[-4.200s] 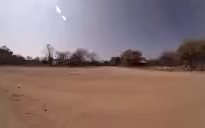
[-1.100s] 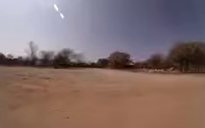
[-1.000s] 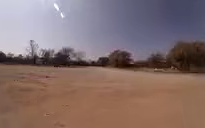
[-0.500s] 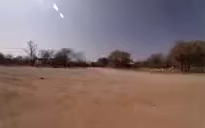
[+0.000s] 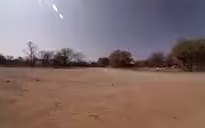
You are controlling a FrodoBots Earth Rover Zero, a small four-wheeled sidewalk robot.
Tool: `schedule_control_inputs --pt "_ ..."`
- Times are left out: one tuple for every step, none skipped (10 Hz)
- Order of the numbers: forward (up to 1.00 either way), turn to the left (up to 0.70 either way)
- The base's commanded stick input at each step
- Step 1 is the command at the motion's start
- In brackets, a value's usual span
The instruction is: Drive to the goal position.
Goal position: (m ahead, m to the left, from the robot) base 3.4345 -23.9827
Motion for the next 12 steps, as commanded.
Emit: schedule_control_inputs --pt "1.00 0.00" --pt "1.00 0.00" --pt "1.00 0.00" --pt "1.00 0.00" --pt "1.00 0.00" --pt "1.00 0.00" --pt "1.00 0.00" --pt "1.00 0.00" --pt "1.00 0.00" --pt "1.00 0.00" --pt "1.00 0.00" --pt "1.00 0.00"
